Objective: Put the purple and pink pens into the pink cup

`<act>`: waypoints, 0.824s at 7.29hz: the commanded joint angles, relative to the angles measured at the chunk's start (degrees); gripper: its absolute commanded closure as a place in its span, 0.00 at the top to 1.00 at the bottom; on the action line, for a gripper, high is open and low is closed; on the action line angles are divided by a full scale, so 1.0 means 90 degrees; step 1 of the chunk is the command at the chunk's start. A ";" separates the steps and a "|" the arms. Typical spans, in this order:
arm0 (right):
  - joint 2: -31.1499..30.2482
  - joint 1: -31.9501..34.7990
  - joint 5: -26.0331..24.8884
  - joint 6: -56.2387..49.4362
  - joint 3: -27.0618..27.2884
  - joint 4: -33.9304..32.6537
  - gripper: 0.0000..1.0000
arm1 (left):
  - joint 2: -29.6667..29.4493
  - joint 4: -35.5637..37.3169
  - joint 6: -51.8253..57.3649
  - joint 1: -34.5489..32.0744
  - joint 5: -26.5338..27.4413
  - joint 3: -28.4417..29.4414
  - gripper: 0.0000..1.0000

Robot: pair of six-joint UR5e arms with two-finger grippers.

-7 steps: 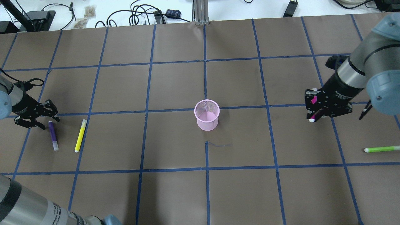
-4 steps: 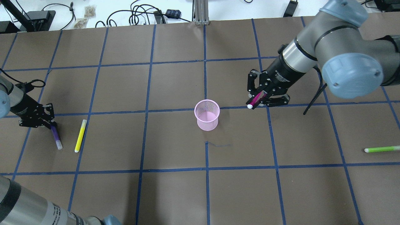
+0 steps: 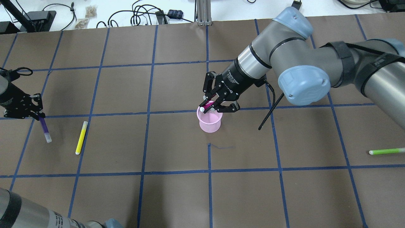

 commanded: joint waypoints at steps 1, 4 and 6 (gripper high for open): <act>0.0363 0.0098 0.0561 0.0592 -0.0015 -0.0211 0.02 | 0.0380 -0.0789 -0.0061 -0.0409 0.0573 0.0791 0.00; 0.0764 0.0079 0.0738 0.0603 -0.0122 -0.0221 0.02 | 0.0761 -0.0742 -0.0382 -0.1085 0.0840 0.0794 0.00; 0.0814 0.0069 0.0699 0.0554 -0.0093 -0.0260 0.11 | 0.0850 -0.0713 -0.1132 -0.1669 0.0870 0.0784 0.00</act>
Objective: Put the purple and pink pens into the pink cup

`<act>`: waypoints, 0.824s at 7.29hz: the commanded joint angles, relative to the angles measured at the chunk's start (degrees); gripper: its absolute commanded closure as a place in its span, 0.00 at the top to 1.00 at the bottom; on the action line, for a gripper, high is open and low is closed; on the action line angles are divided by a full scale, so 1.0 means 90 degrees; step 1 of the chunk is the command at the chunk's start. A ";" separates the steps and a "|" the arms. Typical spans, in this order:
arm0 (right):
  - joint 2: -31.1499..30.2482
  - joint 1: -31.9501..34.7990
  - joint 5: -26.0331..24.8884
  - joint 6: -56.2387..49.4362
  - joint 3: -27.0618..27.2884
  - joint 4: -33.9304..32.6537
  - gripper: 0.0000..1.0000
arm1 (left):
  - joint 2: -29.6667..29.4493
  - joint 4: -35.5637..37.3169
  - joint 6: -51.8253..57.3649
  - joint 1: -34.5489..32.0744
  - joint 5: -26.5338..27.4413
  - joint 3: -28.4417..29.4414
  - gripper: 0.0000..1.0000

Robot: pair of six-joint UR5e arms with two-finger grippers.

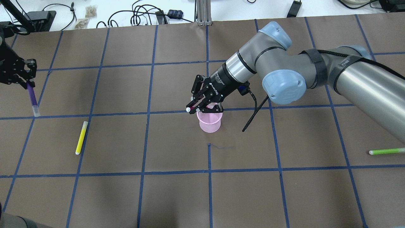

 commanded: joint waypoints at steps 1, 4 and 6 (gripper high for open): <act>0.0030 -0.0064 -0.0040 -0.0088 0.0013 -0.0030 0.27 | 0.0057 0.0019 -0.0853 -0.0564 0.0019 0.0002 0.00; 0.0020 -0.0074 -0.0537 -0.0137 -0.0016 -0.0107 1.00 | 0.0037 0.0048 -0.1120 -0.1044 0.0477 -0.0007 0.00; -0.0193 -0.0394 -0.0858 -0.0457 -0.0103 -0.0275 1.00 | -0.0002 0.0154 -0.1550 -0.1288 0.0468 -0.0008 0.00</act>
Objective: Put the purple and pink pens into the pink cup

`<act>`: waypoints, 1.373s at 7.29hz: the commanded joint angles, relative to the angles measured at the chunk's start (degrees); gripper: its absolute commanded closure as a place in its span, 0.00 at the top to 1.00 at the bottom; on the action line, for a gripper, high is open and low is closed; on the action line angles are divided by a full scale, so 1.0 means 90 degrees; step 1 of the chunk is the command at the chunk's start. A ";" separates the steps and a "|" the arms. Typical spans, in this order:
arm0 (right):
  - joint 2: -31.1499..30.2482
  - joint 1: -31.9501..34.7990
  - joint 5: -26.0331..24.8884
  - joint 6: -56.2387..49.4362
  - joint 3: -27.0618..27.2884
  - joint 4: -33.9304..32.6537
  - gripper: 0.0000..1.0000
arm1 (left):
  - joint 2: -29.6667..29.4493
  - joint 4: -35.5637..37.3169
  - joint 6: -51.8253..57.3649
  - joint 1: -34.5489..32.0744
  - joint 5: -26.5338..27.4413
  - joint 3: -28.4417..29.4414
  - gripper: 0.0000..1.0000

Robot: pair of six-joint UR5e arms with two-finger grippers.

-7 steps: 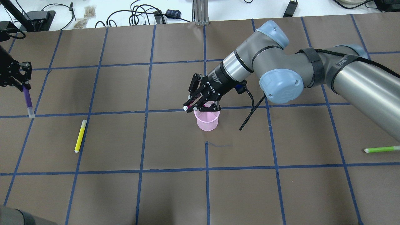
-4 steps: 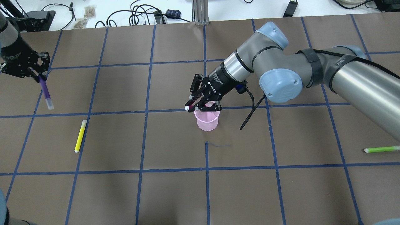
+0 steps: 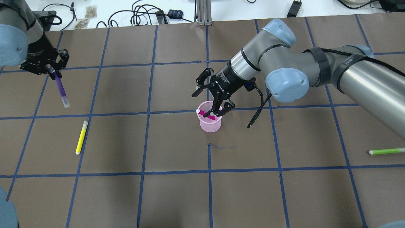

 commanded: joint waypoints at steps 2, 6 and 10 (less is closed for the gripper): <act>-0.0684 -0.0362 -0.1343 -0.1874 -0.0284 0.0423 1.00 | 0.0011 0.0746 -0.0755 -0.1044 -0.0032 0.0014 0.00; -0.1546 -0.1172 -0.4002 -0.5159 -0.0720 0.1110 1.00 | -0.0213 0.1751 -0.3350 -0.3008 -0.0013 -0.0122 0.00; -0.1253 -0.0901 -0.4562 -0.6045 -0.1837 0.1794 1.00 | -0.0272 0.2583 -0.4773 -0.4377 0.0473 -0.0727 0.00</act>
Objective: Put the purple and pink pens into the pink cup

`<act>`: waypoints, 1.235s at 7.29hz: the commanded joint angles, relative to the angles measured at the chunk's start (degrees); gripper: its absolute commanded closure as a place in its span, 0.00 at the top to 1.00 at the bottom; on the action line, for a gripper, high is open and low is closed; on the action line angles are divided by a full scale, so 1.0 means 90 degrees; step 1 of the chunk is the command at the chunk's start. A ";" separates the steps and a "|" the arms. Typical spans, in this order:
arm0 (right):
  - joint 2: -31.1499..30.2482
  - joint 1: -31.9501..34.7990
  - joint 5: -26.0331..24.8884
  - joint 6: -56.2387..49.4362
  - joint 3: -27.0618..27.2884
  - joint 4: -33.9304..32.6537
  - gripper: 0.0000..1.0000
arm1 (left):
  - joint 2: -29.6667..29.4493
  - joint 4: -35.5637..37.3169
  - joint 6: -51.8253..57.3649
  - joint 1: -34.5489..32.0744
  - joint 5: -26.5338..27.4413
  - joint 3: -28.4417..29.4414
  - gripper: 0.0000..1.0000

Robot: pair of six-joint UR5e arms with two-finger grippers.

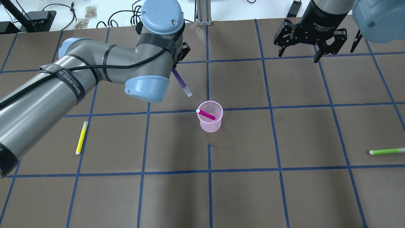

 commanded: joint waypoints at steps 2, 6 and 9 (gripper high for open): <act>0.0092 0.0296 -0.0511 -0.0179 -0.0077 0.0025 1.00 | -0.0092 0.0215 -0.0660 -0.0711 0.0568 -0.0200 0.00; 0.0112 0.0296 -0.0462 -0.0101 -0.0057 -0.0004 1.00 | -0.0356 0.0400 -0.1160 -0.0927 0.0862 -0.0219 0.00; 0.0122 0.0296 -0.0501 -0.0091 -0.0048 0.0005 1.00 | -0.0619 0.0401 -0.1579 -0.1171 0.1028 -0.0219 0.00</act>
